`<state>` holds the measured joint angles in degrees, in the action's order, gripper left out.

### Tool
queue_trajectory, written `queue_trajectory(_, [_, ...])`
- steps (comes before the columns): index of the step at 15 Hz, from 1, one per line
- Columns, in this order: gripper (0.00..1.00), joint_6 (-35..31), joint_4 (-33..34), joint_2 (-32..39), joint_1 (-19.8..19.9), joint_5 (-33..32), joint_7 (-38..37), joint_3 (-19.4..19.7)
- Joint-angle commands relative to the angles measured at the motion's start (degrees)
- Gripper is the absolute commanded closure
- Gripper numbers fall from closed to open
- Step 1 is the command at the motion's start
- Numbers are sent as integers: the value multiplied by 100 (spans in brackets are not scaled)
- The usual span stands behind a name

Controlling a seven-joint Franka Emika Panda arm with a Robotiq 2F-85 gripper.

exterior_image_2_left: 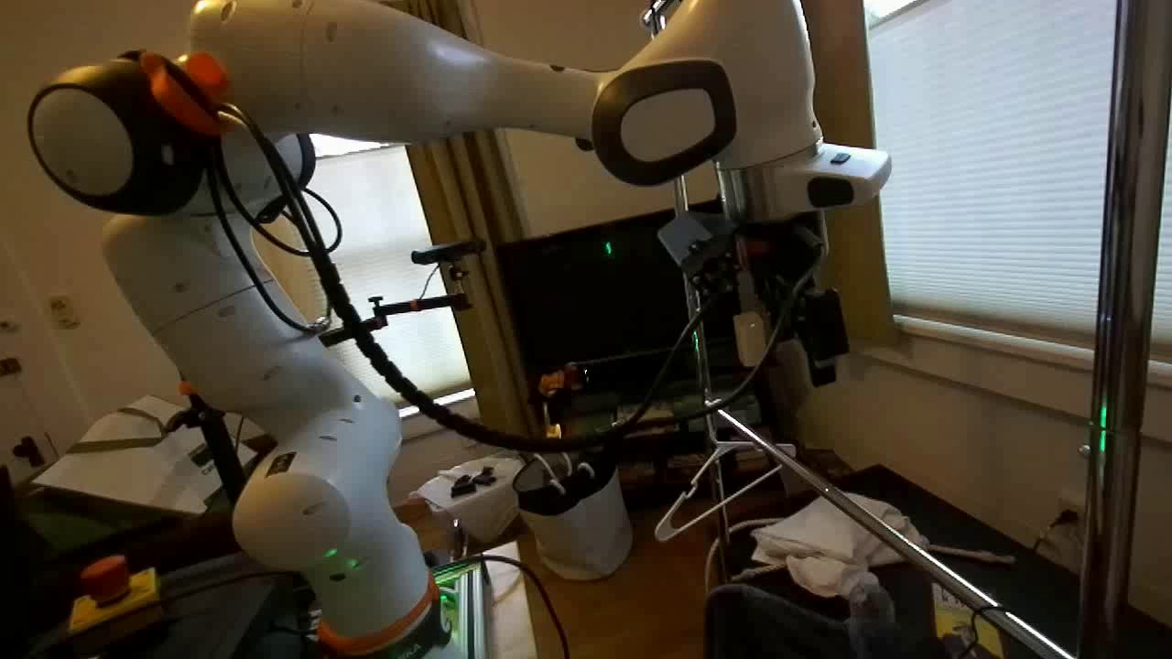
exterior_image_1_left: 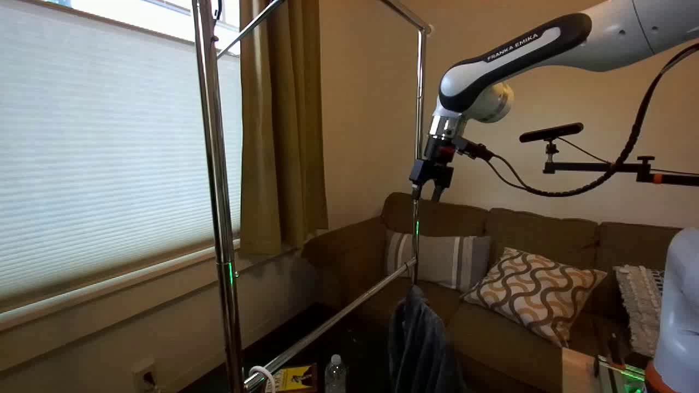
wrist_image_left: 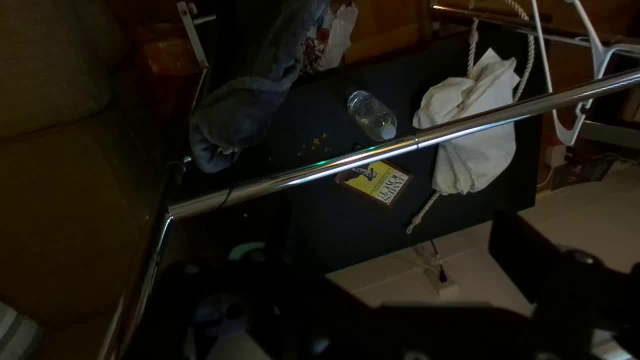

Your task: Move the white clothes hanger from the bottom rail to the top rail

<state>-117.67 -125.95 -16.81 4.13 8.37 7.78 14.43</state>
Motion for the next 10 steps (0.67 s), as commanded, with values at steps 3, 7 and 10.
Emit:
queue_trajectory(3, [0,16,11,14,134,43,35,-117])
queue_trajectory(7, [0,88,-180,-22,-34,110,247,-267])
queue_trajectory(10, [0,167,-779,-281,-405,479,601,-641])
